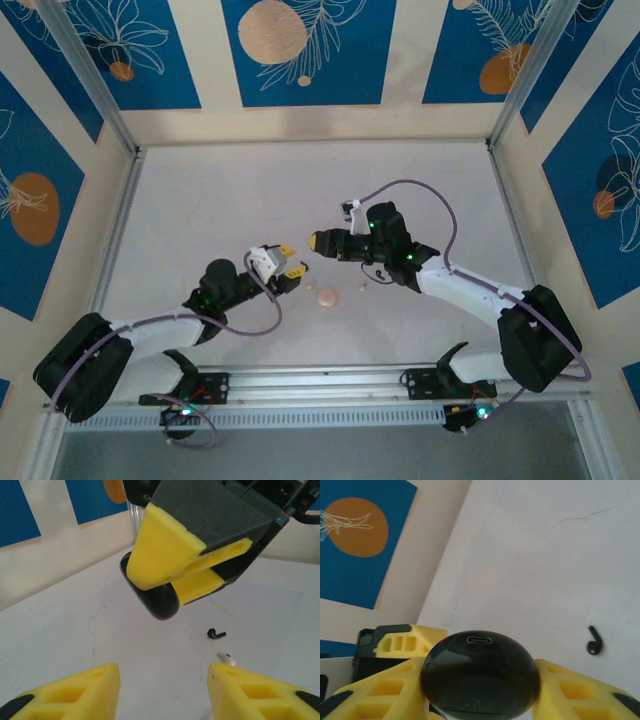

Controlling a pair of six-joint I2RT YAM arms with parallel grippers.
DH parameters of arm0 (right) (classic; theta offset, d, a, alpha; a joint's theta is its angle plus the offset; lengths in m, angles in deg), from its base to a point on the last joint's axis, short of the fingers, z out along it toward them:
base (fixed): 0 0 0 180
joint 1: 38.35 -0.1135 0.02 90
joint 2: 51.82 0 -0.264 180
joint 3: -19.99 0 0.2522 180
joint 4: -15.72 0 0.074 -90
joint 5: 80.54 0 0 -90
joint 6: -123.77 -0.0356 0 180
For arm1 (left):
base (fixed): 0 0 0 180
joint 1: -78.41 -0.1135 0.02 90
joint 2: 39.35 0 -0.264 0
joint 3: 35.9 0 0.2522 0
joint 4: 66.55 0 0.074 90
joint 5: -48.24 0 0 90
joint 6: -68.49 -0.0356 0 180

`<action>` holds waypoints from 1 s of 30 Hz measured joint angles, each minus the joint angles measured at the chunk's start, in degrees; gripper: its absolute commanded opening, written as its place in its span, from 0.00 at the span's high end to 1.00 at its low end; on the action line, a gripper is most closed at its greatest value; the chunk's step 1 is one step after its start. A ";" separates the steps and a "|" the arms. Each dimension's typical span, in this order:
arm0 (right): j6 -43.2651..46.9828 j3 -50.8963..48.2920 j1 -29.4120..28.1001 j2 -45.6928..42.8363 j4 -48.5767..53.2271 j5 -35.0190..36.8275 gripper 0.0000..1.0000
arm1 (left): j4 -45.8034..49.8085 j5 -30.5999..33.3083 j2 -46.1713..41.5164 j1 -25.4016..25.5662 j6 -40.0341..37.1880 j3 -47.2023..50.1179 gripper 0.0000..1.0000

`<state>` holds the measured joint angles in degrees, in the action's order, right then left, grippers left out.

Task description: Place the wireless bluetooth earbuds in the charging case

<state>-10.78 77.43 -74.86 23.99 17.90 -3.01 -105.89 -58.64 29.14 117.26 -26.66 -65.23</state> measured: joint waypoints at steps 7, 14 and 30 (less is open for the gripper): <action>-1.90 -0.81 -3.04 -1.25 -3.67 0.02 0.61 | -6.54 2.16 3.52 1.05 0.52 -0.02 0.50; -2.89 -1.84 -4.48 -1.36 -5.25 0.31 0.61 | -13.29 3.08 6.71 1.57 2.62 -0.02 0.49; -3.06 -1.84 -5.14 -1.36 -6.64 0.46 0.60 | -21.09 3.85 10.51 2.23 6.38 -0.11 0.57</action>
<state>-13.84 75.59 -80.00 22.63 11.26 -2.55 -126.98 -54.80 39.65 119.49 -20.28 -65.34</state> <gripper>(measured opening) 0.457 0.457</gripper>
